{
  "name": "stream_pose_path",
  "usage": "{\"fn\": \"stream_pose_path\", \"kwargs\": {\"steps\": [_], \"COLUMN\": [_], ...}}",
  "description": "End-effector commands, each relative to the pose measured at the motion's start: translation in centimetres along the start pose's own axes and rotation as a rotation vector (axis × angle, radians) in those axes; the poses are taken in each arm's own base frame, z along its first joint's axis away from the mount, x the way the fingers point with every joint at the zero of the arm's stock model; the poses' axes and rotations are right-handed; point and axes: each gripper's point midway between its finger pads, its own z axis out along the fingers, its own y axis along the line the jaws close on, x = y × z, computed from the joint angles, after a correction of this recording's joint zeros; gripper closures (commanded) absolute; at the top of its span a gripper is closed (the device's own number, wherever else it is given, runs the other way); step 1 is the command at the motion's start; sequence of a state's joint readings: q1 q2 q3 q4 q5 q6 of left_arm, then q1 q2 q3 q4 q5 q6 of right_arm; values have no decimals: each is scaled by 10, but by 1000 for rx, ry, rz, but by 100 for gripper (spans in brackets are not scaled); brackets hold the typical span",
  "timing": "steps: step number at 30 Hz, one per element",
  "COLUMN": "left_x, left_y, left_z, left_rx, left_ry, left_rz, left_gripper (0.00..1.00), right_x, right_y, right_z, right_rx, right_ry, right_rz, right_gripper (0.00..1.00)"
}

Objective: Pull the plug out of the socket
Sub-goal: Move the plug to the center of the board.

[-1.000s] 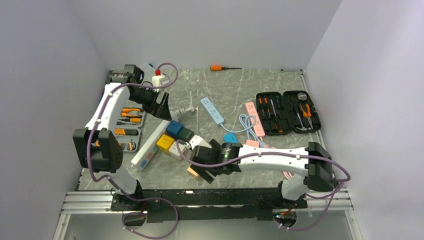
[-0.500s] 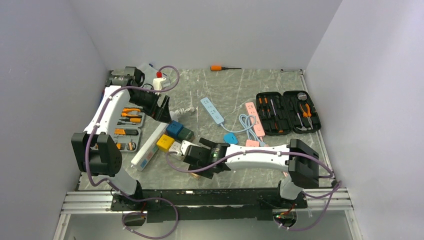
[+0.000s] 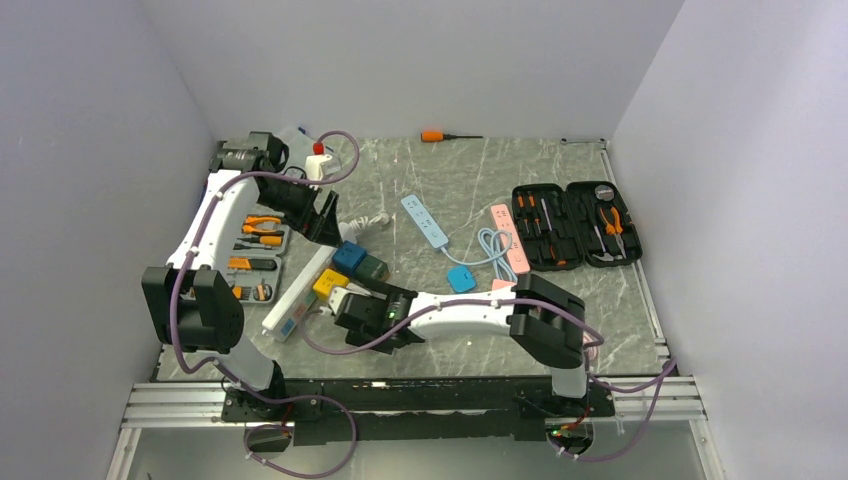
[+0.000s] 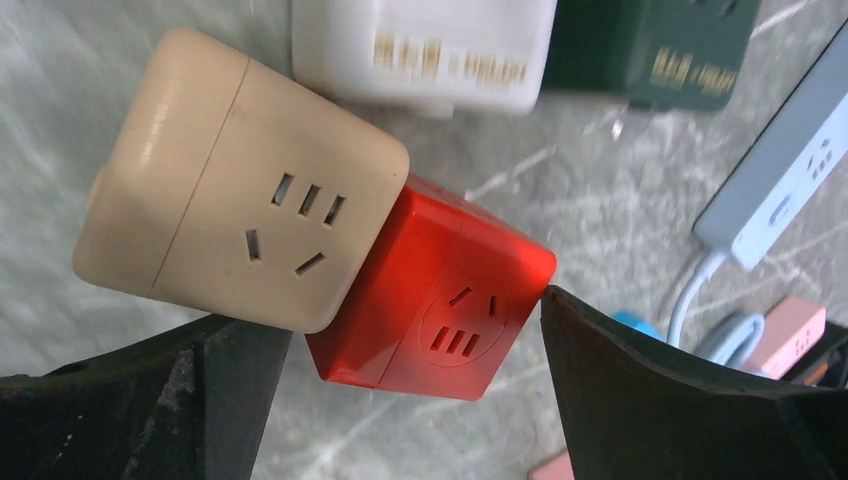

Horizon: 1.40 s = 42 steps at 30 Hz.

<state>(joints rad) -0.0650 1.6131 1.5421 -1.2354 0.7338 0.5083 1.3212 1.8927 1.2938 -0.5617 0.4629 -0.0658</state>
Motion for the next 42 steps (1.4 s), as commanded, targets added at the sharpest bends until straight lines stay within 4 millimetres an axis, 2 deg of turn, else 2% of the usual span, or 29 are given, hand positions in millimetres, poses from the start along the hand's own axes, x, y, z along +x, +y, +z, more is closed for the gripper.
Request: {"fn": "stream_pose_path", "kwargs": {"steps": [1, 4, 6, 7, 10, 14, 17, 20, 24, 26, 31, 37, 42], "left_x": [-13, -11, -9, -9, -8, -9, -8, -8, -9, -10, -8, -7, -7], "left_y": [-8, -9, -10, -9, -7, -6, -6, -6, -8, -9, -6, -1, -2], "left_z": [-17, -17, -16, -15, -14, -14, -13, -12, -15, -17, -20, -21, -23], "left_rx": [-14, -5, 4, 6, 2, 0, 2, 3, 4, -4, -14, -11, -15], "left_ry": [-42, -34, -28, -26, -22, -23, -23, -24, -22, -21, -18, -10, -11], "left_rz": [70, 76, 75, 74, 70, 66, 62, 56, 58, 69, 76, 63, 66], "left_gripper": [1, 1, 1, 1, 1, 1, 1, 0, 1, 1, 1, 1, 1], "right_x": [-64, -73, -70, -71, -71, -62, -51, -61, -88, -97, -106, -97, -83], "right_y": [-16, -10, 12, 20, 11, 6, 4, -16, -46, -51, -46, -33, -25], "right_z": [1, -8, -22, -35, -55, -67, -77, -87, -84, -79, -67, -41, -23], "right_rx": [38, -92, -323, -437, -558, -624, -605, -532, -526, -543, -622, -672, -658], "right_ry": [-190, -267, -320, -356, -409, -415, -419, -500, -583, -618, -671, -609, -576], "right_rz": [83, 128, 110, 94, 109, 159, 170, 149, 133, 99, -50, -168, -172], "right_gripper": [6, 6, 7, 7, 7, 8, 9, 8, 9, 9, 9, 9, 9]}}
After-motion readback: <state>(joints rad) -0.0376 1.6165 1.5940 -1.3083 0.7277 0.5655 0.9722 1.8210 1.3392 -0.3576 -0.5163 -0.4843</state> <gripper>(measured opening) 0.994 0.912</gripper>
